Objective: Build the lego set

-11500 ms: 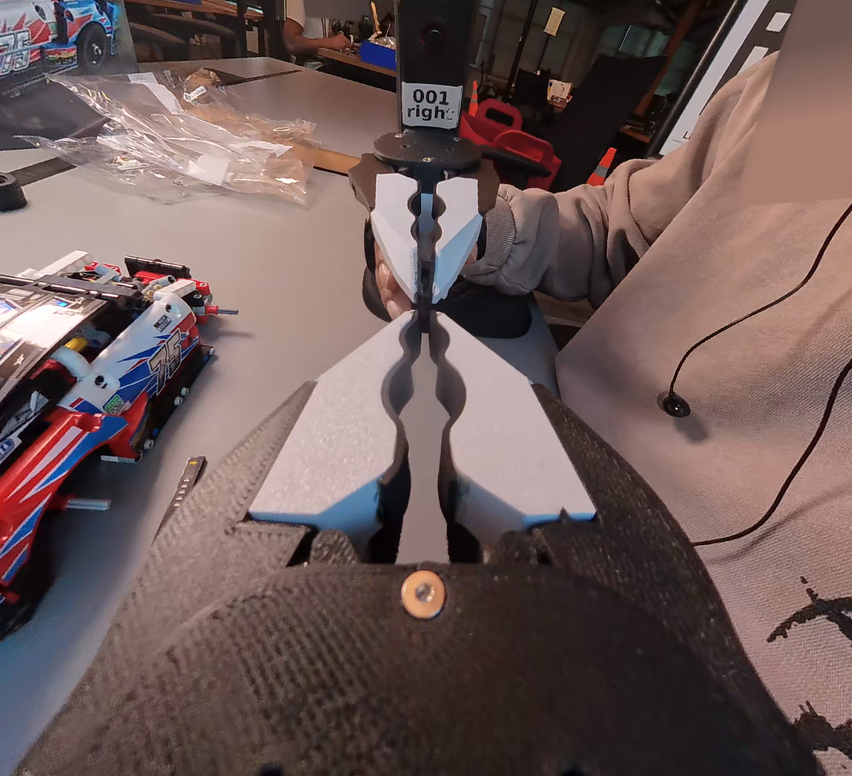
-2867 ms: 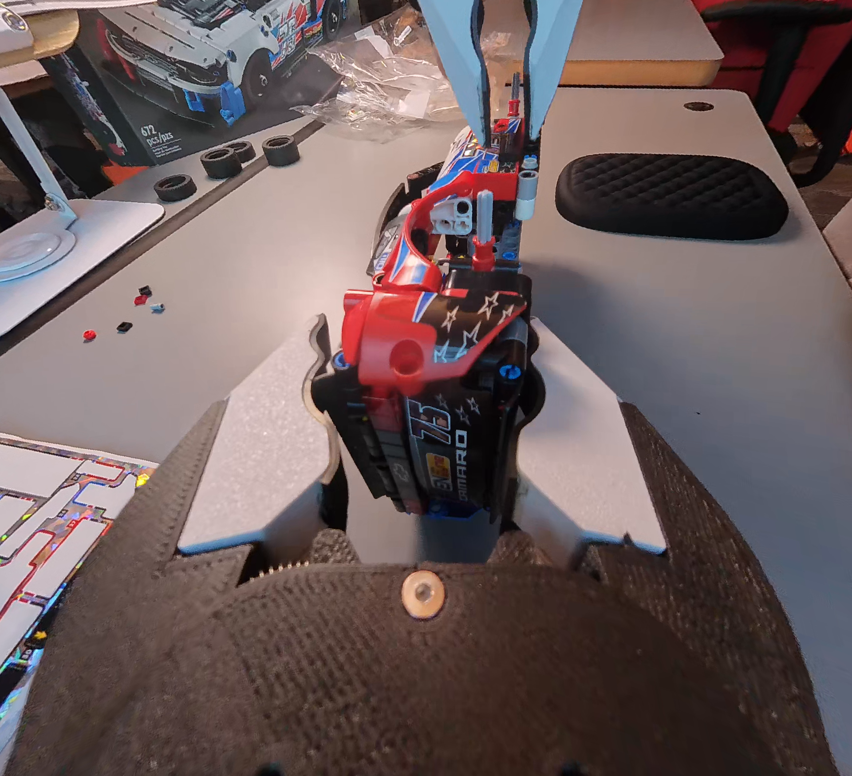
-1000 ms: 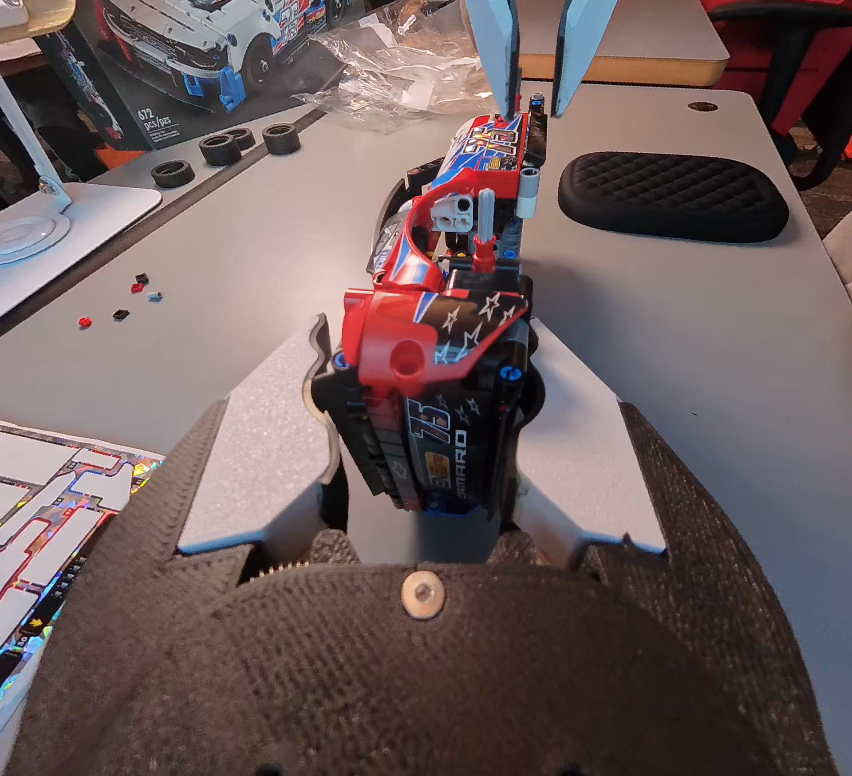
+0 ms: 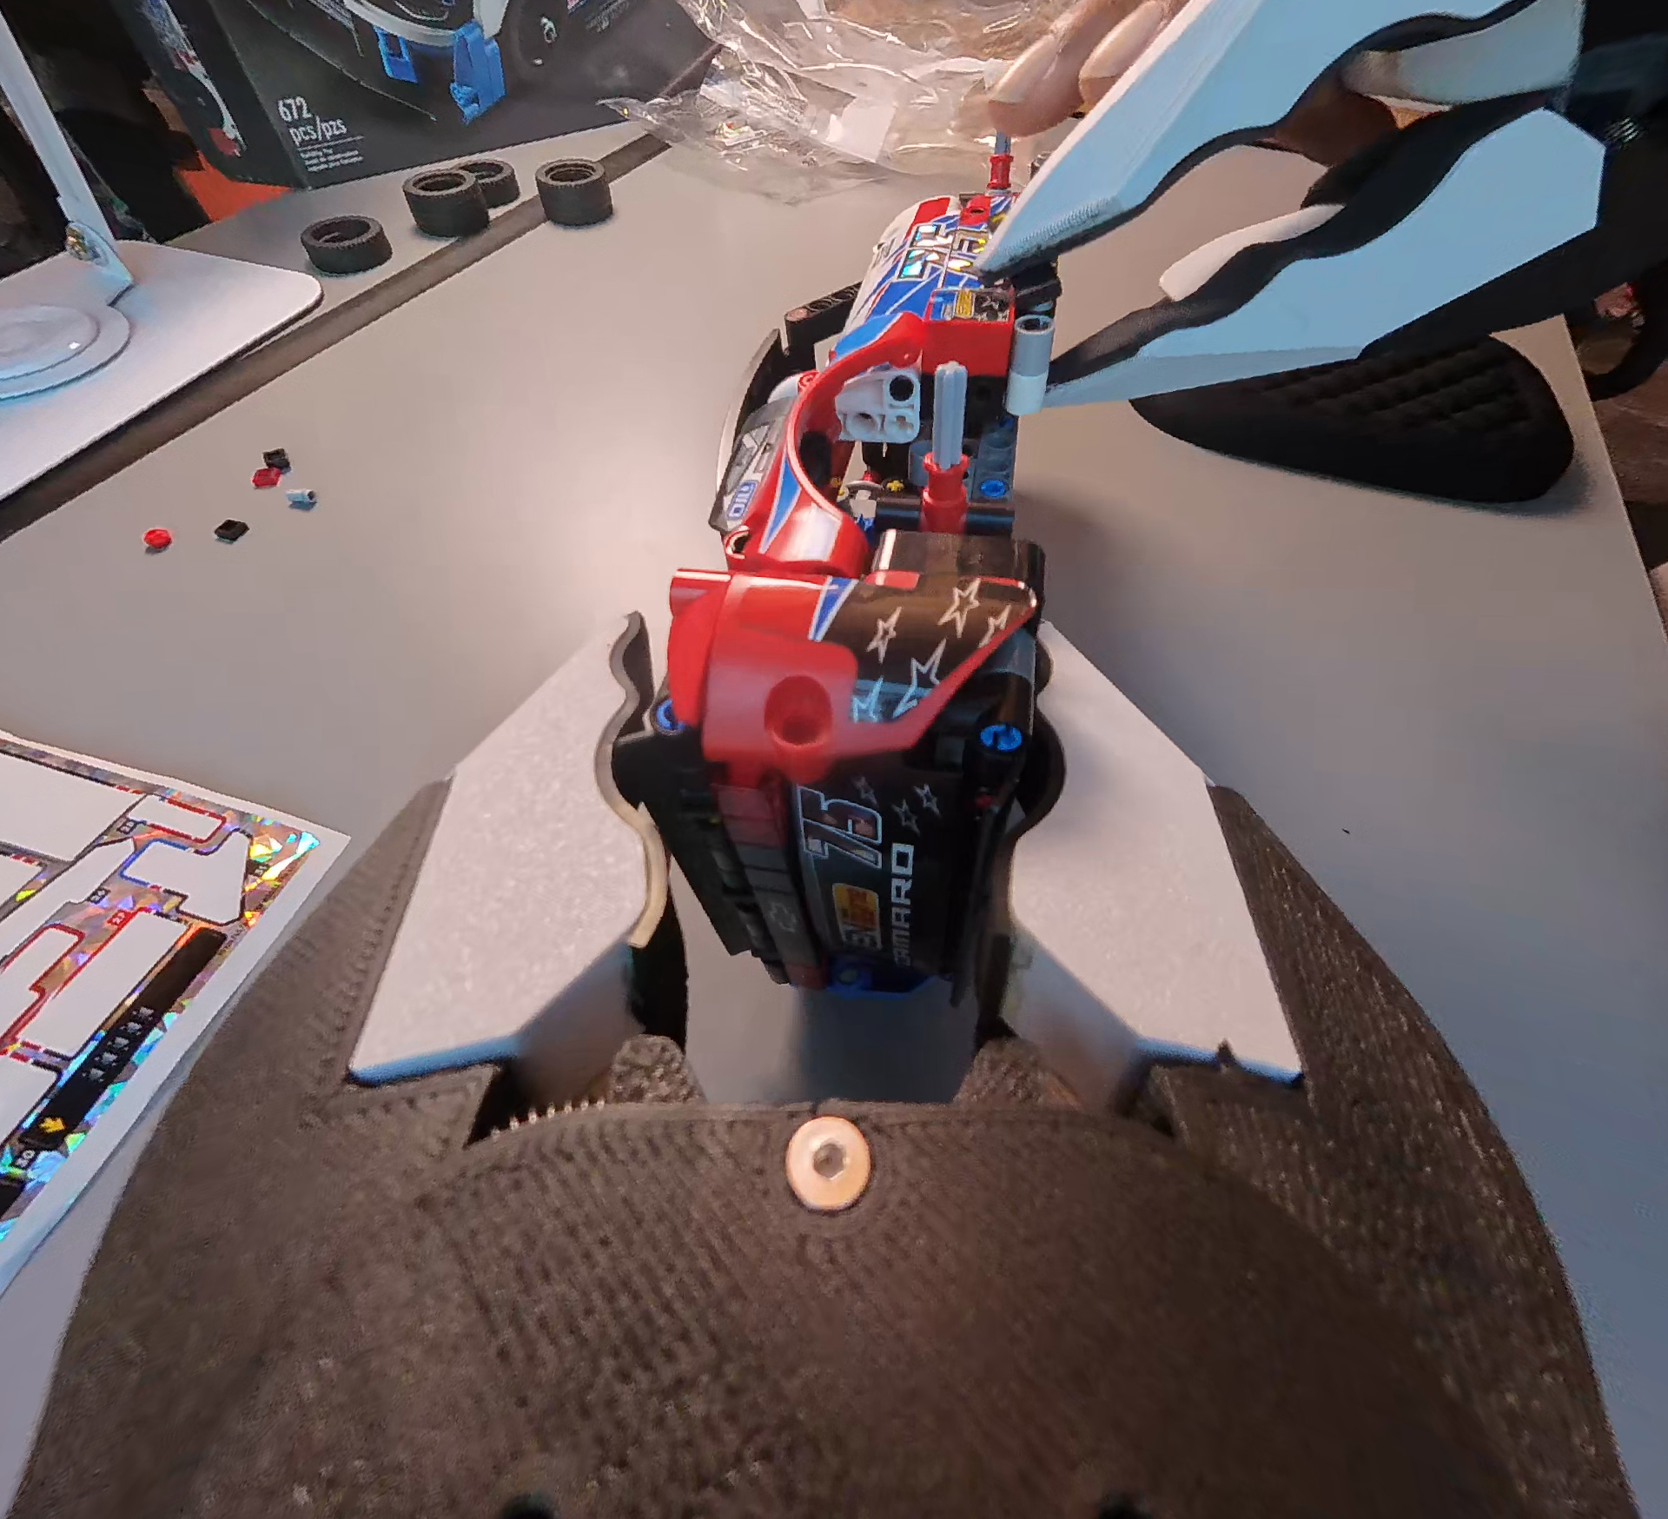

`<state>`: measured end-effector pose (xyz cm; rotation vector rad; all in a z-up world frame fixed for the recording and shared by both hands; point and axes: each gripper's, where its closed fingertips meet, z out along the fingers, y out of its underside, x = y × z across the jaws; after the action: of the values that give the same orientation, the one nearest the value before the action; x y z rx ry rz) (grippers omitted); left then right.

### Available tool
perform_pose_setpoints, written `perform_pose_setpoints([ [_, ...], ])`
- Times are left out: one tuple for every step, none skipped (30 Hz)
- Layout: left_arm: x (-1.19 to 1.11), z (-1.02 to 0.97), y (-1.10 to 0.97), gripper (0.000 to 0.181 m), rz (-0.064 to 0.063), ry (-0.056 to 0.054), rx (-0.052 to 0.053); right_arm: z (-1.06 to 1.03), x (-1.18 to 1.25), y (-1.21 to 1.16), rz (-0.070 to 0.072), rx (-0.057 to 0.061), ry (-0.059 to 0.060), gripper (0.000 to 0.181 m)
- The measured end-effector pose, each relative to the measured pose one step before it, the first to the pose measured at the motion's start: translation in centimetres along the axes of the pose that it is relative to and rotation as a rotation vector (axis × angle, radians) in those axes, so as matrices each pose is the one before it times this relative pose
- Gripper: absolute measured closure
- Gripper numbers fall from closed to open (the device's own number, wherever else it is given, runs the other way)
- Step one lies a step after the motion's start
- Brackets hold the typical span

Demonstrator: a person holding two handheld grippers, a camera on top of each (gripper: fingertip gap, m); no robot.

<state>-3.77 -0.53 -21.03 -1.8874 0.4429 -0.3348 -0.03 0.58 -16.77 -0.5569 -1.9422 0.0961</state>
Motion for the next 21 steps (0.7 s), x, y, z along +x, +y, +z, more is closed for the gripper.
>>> perform_pose_setpoints([
  [-0.011, 0.011, 0.012, 0.102, -0.0042, -0.0013, -0.0014, 0.01, 0.002, 0.009, -0.0271, 0.0007, 0.0193, 0.164],
  [0.013, -0.009, 0.008, 0.102, -0.0003, 0.0001, -0.0013, -0.027, 0.004, -0.014, -0.0161, -0.0013, 0.0158, 0.163],
  [0.034, -0.014, 0.013, 0.102, 0.0031, 0.0008, -0.0016, -0.034, -0.013, -0.034, -0.0024, 0.0004, 0.0087, 0.164],
  [0.019, 0.001, 0.006, 0.102, 0.0023, 0.0003, -0.0005, -0.034, -0.003, -0.001, 0.0083, 0.0021, 0.0032, 0.164],
  [0.003, 0.013, 0.004, 0.102, -0.0024, -0.0006, -0.0017, -0.003, 0.004, 0.033, 0.0132, 0.0009, 0.0012, 0.164],
  [-0.033, 0.018, 0.013, 0.102, -0.0052, -0.0018, -0.0028, 0.043, 0.033, 0.055, 0.013, -0.0017, 0.0015, 0.163],
  [-0.074, 0.015, 0.026, 0.102, -0.0102, -0.0033, -0.003, 0.088, 0.046, 0.056, 0.0111, -0.0086, 0.0025, 0.163],
  [-0.076, 0.002, 0.025, 0.102, -0.0116, -0.0049, -0.0026, 0.114, 0.052, 0.06, 0.0053, -0.0157, 0.0057, 0.163],
  [-0.062, 0.013, 0.034, 0.102, -0.0107, -0.0063, -0.0027, 0.119, 0.067, 0.07, -0.0011, -0.0206, 0.0111, 0.162],
  [-0.026, 0.001, 0.022, 0.102, -0.0073, -0.0078, -0.0028, 0.094, 0.041, 0.044, -0.0015, -0.0222, 0.0146, 0.162],
  [-0.008, -0.025, 0.021, 0.102, -0.0031, -0.0086, -0.0024, 0.061, 0.0, 0.042, -0.0056, -0.0198, 0.0119, 0.162],
  [0.018, -0.031, 0.019, 0.102, -0.0007, -0.009, -0.0018, 0.009, 0.014, 0.015, -0.0033, -0.0187, 0.0102, 0.163],
  [0.03, -0.024, 0.013, 0.102, 0.0009, -0.01, -0.0023, 0.0, -0.001, 0.02, -0.0009, -0.0183, 0.0103, 0.162],
  [0.01, -0.038, 0.024, 0.102, -0.0013, -0.0112, -0.003, -0.01, 0.024, 0.014, -0.0025, -0.0175, 0.0139, 0.162],
  [0.025, -0.028, 0.03, 0.102, -0.0027, -0.0105, -0.003, 0.02, 0.009, 0.035, -0.002, -0.0164, 0.0155, 0.162],
  [-0.014, -0.021, 0.028, 0.102, -0.0065, -0.0118, -0.0033, 0.037, -0.011, 0.034, -0.0036, -0.0159, 0.0182, 0.162],
  [0.002, -0.029, 0.031, 0.102, -0.0048, -0.012, -0.0041, 0.037, 0.026, 0.027, -0.0112, -0.0154, 0.0224, 0.162],
  [0.022, -0.028, 0.029, 0.102, -0.0038, -0.0124, -0.0038, 0.032, 0.021, 0.027, -0.0144, -0.0139, 0.0208, 0.162],
  [0.016, -0.031, 0.029, 0.102, -0.003, -0.012, -0.0028, 0.05, 0.025, 0.027, -0.0043, -0.0143, 0.0203, 0.162],
  [0.02, -0.038, 0.03, 0.102, -0.0027, -0.0082, -0.0019, 0.053, 0.018, 0.007, -0.0062, -0.0122, 0.0188, 0.162],
  [-0.011, -0.028, 0.024, 0.102, -0.0024, -0.006, -0.0019, 0.043, 0.031, -0.033, -0.0167, -0.0044, 0.0155, 0.163],
])
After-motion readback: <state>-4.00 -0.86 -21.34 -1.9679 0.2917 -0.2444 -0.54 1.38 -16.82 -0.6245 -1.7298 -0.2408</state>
